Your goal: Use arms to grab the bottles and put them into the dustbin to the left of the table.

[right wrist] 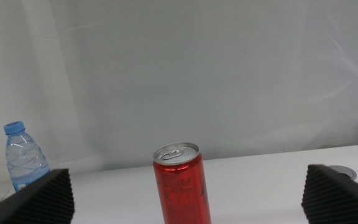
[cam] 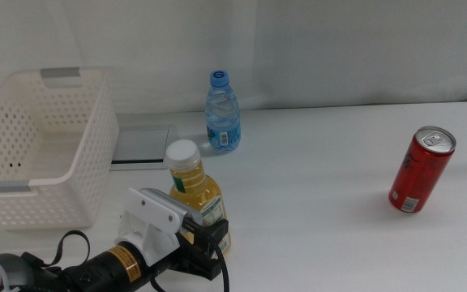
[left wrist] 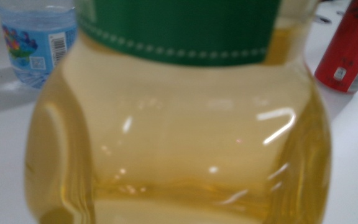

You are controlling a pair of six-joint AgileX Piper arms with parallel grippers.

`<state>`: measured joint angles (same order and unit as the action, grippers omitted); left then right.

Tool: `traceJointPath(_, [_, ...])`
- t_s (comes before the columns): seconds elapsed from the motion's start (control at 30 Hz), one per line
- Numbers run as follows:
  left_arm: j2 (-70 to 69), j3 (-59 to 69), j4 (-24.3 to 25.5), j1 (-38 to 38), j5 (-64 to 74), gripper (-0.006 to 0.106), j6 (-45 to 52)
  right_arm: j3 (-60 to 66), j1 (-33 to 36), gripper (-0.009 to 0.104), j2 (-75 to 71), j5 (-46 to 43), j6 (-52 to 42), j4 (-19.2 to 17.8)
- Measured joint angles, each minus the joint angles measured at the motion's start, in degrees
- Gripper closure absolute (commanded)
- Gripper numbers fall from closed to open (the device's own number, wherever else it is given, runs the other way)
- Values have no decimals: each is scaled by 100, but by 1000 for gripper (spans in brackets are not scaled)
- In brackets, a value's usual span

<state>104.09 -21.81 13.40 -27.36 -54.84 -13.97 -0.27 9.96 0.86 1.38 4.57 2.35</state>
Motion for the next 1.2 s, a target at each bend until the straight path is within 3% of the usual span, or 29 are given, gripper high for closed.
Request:
traceJointPath(0.13, [-258, -61, 14, 0, 414, 103, -297, 0, 0, -8, 0, 0, 0, 0])
traceJointPath(0.37, [-1440, -987, 36, 0, 2667, 103, -335, 0, 0, -8, 0, -3, 0, 0])
traceJointPath(0.7, [-2348, -3769, 28, 196, 6418, 103, 497, 0, 0, -8, 0, -18, 15, 0])
traceJointPath(0.9, [-2356, -5231, -4, 1151, 8061, 103, 487, 0, 0, -8, 0, -18, 15, 0])
traceJointPath(1.2, [-2264, -5827, -217, 2843, 9254, 103, 342, 0, 0, -8, 0, -18, 15, 0])
